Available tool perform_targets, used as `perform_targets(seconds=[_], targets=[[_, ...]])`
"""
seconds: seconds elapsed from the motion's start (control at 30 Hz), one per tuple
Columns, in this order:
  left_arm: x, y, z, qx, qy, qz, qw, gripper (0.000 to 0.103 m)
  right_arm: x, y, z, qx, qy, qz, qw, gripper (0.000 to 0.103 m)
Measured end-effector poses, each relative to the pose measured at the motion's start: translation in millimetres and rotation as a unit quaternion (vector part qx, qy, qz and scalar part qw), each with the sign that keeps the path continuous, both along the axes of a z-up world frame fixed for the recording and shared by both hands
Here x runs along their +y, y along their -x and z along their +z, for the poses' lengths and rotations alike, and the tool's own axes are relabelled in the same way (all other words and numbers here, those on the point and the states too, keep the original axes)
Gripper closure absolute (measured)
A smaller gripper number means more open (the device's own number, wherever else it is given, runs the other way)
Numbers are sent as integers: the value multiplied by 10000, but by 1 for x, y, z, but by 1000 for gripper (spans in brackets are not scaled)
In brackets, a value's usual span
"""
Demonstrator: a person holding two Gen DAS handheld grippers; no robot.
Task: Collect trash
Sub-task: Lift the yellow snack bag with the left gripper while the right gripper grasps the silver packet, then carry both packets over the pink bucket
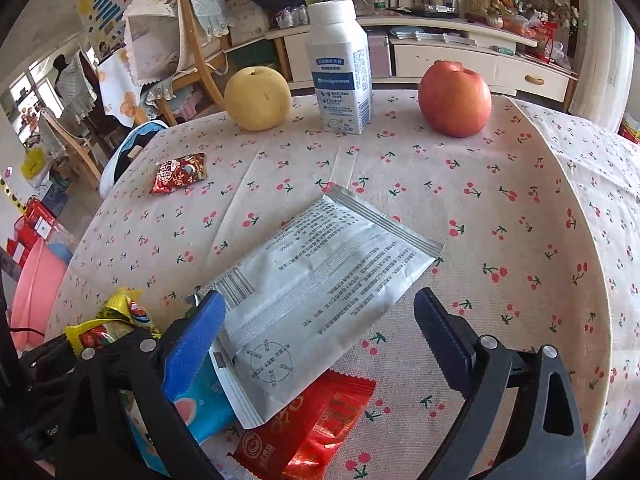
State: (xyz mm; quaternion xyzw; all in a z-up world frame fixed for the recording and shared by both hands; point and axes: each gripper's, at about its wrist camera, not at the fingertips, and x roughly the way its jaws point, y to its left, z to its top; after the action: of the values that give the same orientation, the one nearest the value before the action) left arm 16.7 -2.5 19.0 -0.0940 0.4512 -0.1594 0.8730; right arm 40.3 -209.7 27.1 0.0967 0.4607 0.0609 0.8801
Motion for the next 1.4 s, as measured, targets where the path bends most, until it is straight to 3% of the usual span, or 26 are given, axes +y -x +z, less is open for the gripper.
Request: perform_targets(seconds=[0.23, 0.57, 0.8, 1.13, 1.4], targets=[[37, 12, 20, -340, -47, 468, 9983, 61, 6, -5, -8, 365, -590, -560, 9960, 8], [82, 14, 34, -652, -146, 856, 9941, 61, 39, -23, -13, 572, 175, -1317, 9895, 7], [111, 7, 32, -563, 45, 1069, 9927, 61, 69, -32, -22, 608, 1103, -961, 9874, 5], [133, 5, 29, -406, 337, 1193, 9915, 61, 71, -20, -17, 349, 1084, -583, 9918, 25], [138, 6, 31, -386, 456, 1208, 9909, 61, 79, -3, -10, 148, 1042, -502, 9932, 28]])
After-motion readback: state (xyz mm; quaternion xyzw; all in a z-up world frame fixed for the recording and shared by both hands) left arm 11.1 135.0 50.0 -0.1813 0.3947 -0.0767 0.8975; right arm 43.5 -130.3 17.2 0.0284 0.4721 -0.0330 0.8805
